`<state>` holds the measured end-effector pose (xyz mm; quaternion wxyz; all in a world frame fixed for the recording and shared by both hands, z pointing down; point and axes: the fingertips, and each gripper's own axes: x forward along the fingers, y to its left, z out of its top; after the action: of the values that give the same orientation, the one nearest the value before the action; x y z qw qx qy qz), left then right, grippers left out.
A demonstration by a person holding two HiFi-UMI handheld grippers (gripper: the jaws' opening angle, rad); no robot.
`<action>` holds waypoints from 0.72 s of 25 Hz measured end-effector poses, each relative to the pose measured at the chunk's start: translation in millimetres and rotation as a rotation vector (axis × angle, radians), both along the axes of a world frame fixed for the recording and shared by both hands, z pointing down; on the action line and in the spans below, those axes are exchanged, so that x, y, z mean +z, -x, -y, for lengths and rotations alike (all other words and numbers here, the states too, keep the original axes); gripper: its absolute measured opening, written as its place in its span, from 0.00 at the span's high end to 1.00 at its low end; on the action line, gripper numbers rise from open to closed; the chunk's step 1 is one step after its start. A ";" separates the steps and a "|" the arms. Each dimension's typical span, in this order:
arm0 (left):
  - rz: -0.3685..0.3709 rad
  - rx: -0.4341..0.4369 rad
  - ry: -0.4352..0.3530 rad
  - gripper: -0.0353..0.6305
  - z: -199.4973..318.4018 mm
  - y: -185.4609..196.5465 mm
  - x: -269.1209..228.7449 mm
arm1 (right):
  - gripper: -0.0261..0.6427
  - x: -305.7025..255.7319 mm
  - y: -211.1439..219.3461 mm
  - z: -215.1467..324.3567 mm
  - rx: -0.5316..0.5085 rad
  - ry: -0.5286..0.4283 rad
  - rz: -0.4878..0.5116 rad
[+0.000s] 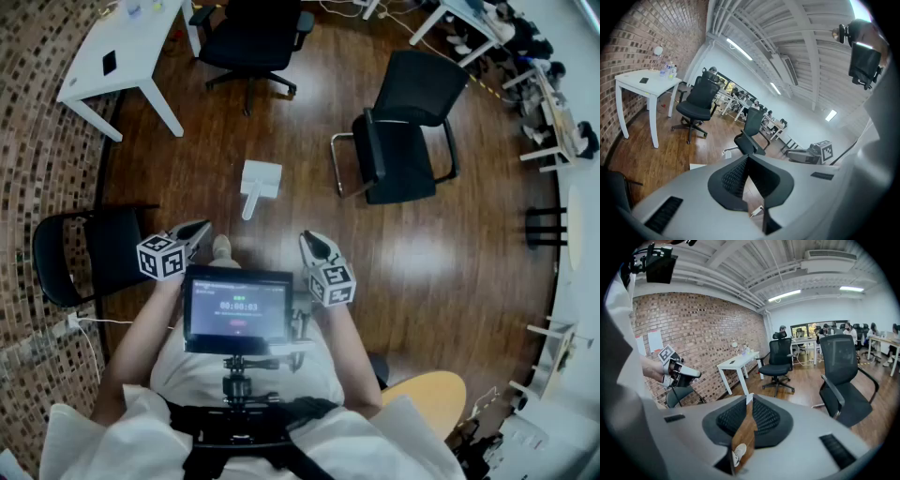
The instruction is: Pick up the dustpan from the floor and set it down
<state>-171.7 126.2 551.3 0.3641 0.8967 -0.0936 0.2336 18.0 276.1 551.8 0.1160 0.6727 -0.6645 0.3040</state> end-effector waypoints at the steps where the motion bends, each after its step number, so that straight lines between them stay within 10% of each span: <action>1: 0.005 0.005 0.001 0.95 1.3 2.7 -0.6 | 0.88 -1.9 3.0 0.6 -0.004 0.008 -0.003; 18: -0.063 0.177 0.023 0.95 87.4 -32.9 5.2 | 0.88 10.9 5.9 66.2 0.085 0.073 -0.070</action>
<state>-138.8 38.7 556.5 0.3552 0.9041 0.0001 0.2376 12.1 209.9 562.6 0.1506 0.7057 -0.6195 0.3091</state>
